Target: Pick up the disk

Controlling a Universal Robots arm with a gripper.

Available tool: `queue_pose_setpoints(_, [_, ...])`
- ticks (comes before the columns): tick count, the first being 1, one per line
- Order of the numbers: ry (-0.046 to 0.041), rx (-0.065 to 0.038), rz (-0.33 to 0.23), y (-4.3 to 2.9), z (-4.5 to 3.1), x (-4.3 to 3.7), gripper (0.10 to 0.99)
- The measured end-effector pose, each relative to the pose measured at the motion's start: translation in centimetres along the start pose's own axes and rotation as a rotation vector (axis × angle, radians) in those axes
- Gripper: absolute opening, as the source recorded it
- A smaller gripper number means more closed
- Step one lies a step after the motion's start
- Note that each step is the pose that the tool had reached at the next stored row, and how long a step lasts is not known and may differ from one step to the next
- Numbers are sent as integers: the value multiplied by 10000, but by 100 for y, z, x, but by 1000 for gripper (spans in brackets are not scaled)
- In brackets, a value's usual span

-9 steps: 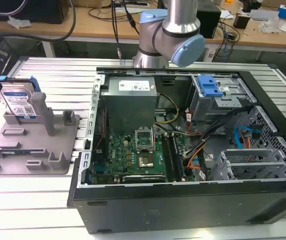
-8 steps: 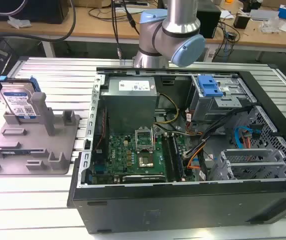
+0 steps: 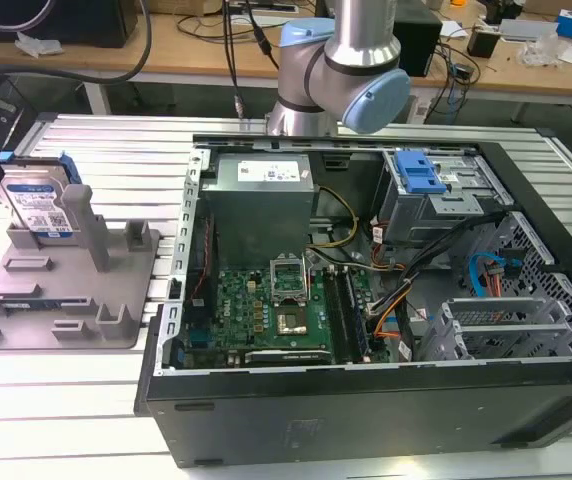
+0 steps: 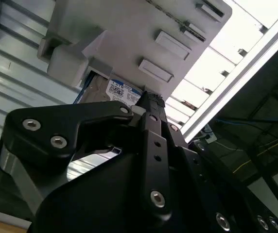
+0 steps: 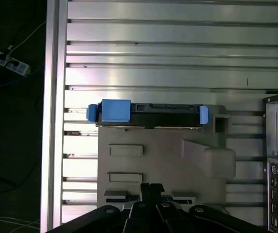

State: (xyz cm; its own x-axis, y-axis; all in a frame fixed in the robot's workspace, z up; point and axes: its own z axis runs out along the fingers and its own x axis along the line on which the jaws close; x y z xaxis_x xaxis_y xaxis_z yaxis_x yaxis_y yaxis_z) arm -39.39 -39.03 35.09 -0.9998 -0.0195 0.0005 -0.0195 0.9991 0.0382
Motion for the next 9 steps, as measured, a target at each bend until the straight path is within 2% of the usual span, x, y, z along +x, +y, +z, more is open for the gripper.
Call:
queue_pose_setpoints(1, [0,0,-13,0,0,0,106])
queue_pose_setpoints(3, [19,2,-489,1,2,0,106])
queue_pose_setpoints(4, [32,2,-865,1,3,1,106])
queue_pose_setpoints(5, [61,2,-1596,1,5,0,106])
queue_pose_setpoints(6, [79,3,-2064,1,6,0,106])
queue_pose_setpoints(9, [118,3,-3105,0,10,0,106])
